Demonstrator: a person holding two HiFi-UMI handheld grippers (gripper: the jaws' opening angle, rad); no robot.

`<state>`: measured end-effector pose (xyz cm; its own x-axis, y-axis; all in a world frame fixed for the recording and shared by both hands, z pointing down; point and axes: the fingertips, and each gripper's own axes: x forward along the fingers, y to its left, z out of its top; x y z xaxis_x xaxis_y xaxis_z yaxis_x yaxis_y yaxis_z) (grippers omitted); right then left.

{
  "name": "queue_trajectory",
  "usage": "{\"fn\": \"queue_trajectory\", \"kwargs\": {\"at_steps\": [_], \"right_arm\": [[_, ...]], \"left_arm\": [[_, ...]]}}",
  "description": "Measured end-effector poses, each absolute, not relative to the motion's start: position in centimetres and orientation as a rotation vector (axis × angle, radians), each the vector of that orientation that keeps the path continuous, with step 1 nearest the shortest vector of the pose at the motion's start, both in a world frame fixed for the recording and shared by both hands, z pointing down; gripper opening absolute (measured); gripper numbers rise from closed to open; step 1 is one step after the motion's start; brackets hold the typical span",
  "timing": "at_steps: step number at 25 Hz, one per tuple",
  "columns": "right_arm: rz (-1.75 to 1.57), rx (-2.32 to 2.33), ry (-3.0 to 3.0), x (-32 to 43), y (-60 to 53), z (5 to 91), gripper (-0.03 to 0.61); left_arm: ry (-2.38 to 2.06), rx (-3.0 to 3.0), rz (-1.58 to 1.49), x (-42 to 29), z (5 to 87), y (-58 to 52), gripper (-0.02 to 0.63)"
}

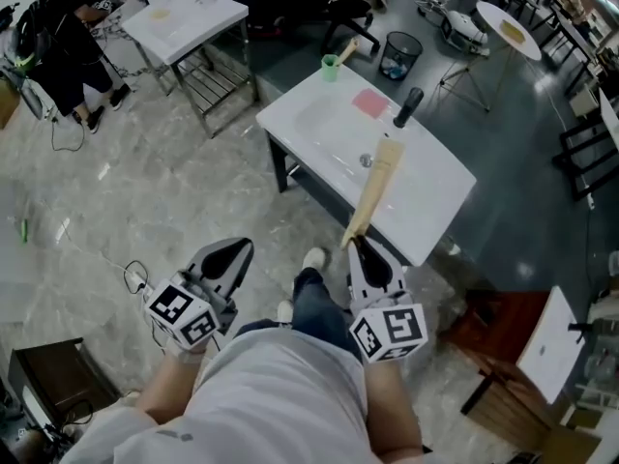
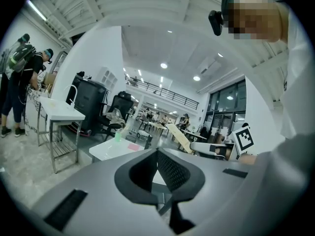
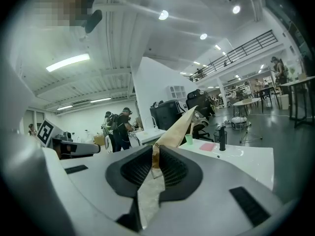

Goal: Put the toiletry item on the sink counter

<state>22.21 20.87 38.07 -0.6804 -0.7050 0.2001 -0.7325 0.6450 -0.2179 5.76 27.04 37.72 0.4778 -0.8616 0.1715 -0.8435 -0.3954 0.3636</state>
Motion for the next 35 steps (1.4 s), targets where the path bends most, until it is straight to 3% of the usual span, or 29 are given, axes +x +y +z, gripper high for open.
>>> {"fn": "queue_trajectory", "kwargs": {"at_steps": [18, 35], "right_arm": [[0.513, 1.034, -2.757, 11.0, 7.1, 42.8, 0.051], [0.556, 0.982, -2.758, 6.0, -9.3, 42.8, 0.051]], "left_arm": [[-1.545, 2.228, -0.066, -4.8, 39.5, 14.7, 0.015], [-1.548, 2.200, -0.034, -9.3, 39.8, -2.4, 0.015]]}}
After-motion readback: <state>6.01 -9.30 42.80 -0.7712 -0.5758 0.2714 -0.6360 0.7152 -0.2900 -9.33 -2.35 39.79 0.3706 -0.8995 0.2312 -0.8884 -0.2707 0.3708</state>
